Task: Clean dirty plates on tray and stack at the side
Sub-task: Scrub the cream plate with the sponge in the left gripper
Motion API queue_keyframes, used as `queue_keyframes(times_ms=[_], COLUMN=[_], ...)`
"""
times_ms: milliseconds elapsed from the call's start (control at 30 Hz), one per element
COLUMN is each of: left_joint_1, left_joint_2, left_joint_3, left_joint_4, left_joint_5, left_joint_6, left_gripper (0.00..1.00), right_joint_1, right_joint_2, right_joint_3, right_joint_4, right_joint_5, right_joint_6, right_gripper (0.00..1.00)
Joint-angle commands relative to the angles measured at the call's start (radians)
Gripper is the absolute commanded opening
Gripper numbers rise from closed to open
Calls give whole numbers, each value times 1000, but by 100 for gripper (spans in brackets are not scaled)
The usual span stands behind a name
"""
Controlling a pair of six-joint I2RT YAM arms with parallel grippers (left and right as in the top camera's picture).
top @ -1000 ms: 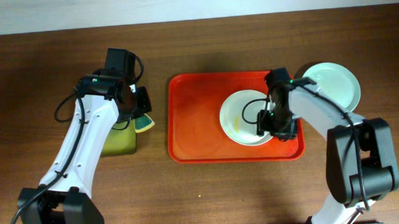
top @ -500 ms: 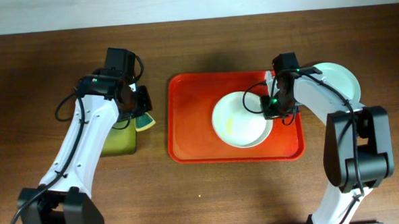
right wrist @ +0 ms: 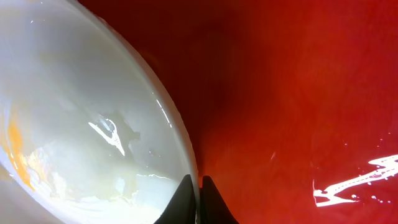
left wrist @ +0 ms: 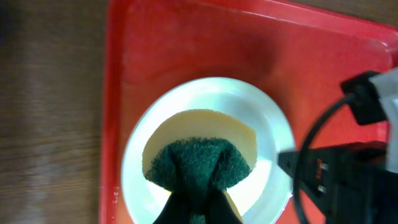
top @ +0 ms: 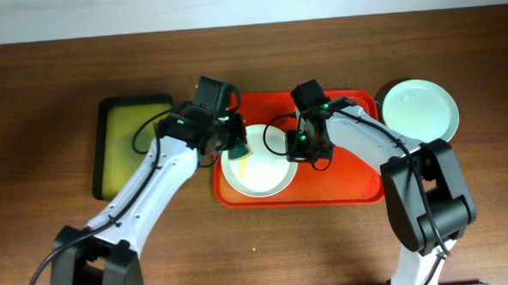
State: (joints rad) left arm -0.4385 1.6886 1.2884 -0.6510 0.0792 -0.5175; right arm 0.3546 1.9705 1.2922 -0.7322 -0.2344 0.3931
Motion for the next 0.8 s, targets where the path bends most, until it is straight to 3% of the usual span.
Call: queue_keyframes(times_ms=[0,200,300,367,467,533,567,700,767], left_joint_1=[-79,-82,-77,-77,-76,-73,-79,-83,-89], left_joint_2=[89,243,282,282,272,241,213,211,242], left_joint_3=[-12,-12,-12,-11,21,72,107,105,83], left_joint_4=[62,79,45,-17,-94,-133,-135,-100,-61], left_joint_5=[-14,-48,-211,-438,-578,-565,-470,-32,56], left_joint_6=[-84,-119,-119,-118,-117,-80,-34,-35,-35], left_gripper=[0,0,0,0,0,0,0,0,0], right_joint_1=[5,5,5,5,5,5,5,5,5], right_joint_2=[15,15,15,15,15,15,15,15,15], right_joint_3=[-3,-3,-7,-12,-13,-13,-13,-13,-13], right_joint_4=[0,0,0,1,1,4,5,15,16], right_joint_5=[9,10,10,10,10,10,10,10,10], right_joint_6=[17,16,16,16,16,16,16,16,16], right_gripper=[4,4,4,4,4,4,4,4,4])
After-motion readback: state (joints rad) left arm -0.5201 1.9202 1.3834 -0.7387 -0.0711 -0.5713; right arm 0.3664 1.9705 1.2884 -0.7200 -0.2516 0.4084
